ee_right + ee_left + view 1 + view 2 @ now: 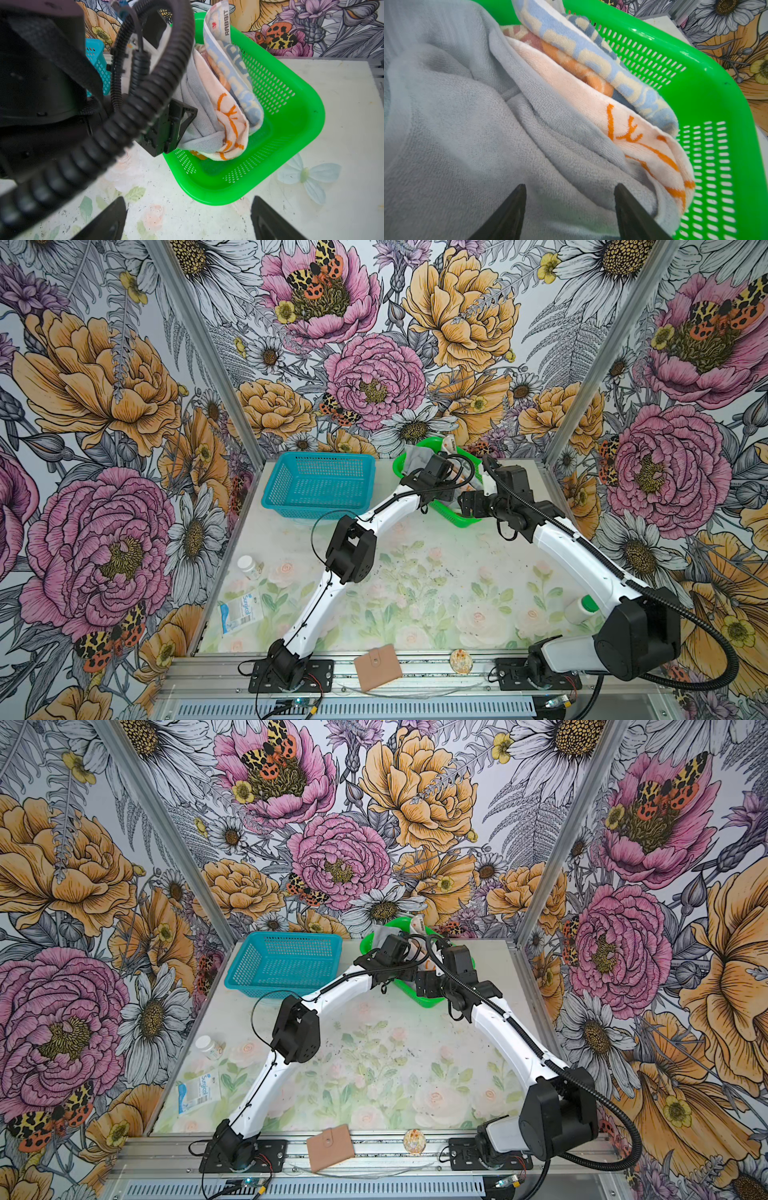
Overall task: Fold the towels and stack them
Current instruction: 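Reach both grippers into the green basket and grasp the grey towel with the left, then lift the grey towel out with the left gripper while the right stays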
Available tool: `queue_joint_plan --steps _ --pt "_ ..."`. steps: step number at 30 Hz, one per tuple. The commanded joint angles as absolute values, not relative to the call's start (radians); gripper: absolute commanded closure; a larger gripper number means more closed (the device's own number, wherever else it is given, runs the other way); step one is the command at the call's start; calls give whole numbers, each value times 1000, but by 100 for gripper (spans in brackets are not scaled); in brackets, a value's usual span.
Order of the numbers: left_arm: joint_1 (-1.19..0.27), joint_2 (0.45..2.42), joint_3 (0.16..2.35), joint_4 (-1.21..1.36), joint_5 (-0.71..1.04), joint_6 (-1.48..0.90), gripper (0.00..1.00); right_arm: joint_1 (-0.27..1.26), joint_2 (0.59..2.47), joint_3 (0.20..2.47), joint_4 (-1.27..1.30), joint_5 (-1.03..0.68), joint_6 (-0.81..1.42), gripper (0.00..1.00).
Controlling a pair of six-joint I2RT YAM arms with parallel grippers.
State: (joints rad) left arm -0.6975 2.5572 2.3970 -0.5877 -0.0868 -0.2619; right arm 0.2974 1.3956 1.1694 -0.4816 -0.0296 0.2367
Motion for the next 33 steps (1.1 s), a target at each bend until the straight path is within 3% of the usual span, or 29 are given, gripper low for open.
queue_joint_plan --steps 1,8,14,22,33 --pt "-684 2612 2440 -616 -51 -286 46 300 1392 1196 -473 -3 214 5" --pt "-689 2621 2473 -615 -41 -296 79 299 1378 1182 -454 -11 204 5" --pt "-708 2583 2465 -614 -90 -265 100 299 1331 1131 -424 6 208 5" --pt "-712 2469 2428 -587 -122 -248 100 282 1205 1016 -295 -12 196 2" --pt "-690 2106 2105 -293 -10 -252 100 209 1068 785 42 -25 164 1"
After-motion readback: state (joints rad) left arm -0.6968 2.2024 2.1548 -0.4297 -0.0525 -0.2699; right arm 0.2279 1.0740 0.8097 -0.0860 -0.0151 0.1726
